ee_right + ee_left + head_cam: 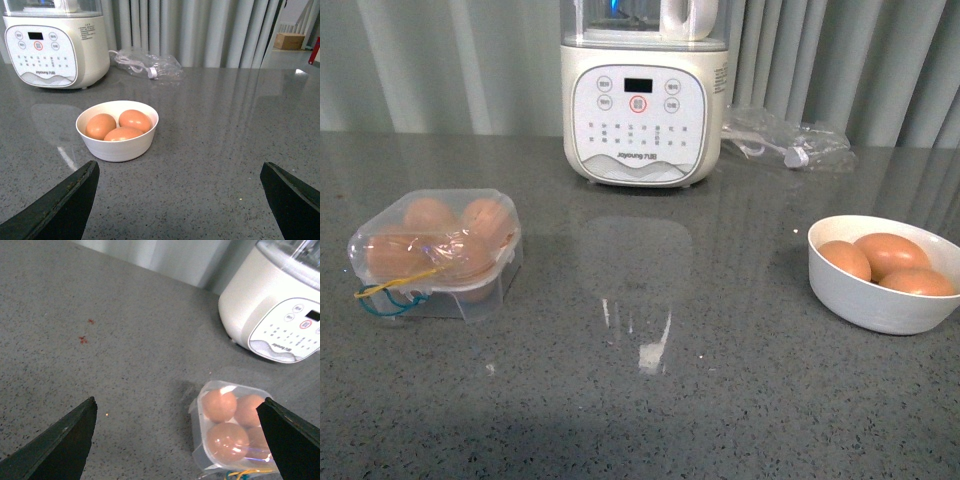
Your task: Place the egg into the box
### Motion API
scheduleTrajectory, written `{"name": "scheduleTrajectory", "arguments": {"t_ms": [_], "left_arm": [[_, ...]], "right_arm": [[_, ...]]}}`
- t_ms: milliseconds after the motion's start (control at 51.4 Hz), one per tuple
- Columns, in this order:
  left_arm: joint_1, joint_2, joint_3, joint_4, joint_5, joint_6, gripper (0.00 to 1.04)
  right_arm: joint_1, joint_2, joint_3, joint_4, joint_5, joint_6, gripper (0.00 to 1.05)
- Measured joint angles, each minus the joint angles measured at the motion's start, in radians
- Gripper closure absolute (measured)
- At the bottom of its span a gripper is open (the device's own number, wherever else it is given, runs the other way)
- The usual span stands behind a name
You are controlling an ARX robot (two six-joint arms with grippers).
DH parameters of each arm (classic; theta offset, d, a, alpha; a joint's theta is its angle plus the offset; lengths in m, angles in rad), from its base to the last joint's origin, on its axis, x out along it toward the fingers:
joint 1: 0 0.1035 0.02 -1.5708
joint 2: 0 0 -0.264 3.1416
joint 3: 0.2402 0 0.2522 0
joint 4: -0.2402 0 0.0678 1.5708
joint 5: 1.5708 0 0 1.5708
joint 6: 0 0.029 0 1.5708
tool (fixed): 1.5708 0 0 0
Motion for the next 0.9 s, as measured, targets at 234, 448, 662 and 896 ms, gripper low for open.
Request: {"name": "scheduleTrajectory", "arguments": {"t_ms": [234,448,662,896], "left_arm": [[-0.03,-0.002,-0.092,0.218,-0.13,0.085,0.21],[-0.113,-0.145,-0.295,0.347,-0.219,0.186,0.65],[-0.16,-0.266,-0.398,0.334,-0.272,0.194,1.01],[-0.248,-0.399,-0.472,0.27,-0.376,0.2,1.01]], "right_arm": [[0.0,0.0,0.0,0.0,0.0,0.0,0.07],[0.0,0.0,0.0,0.0,0.001,0.0,0.07],[0.0,0.0,0.0,0.0,0.0,0.0,0.07],[0.0,0.0,0.0,0.0,0.0,0.0,0.07]]}}
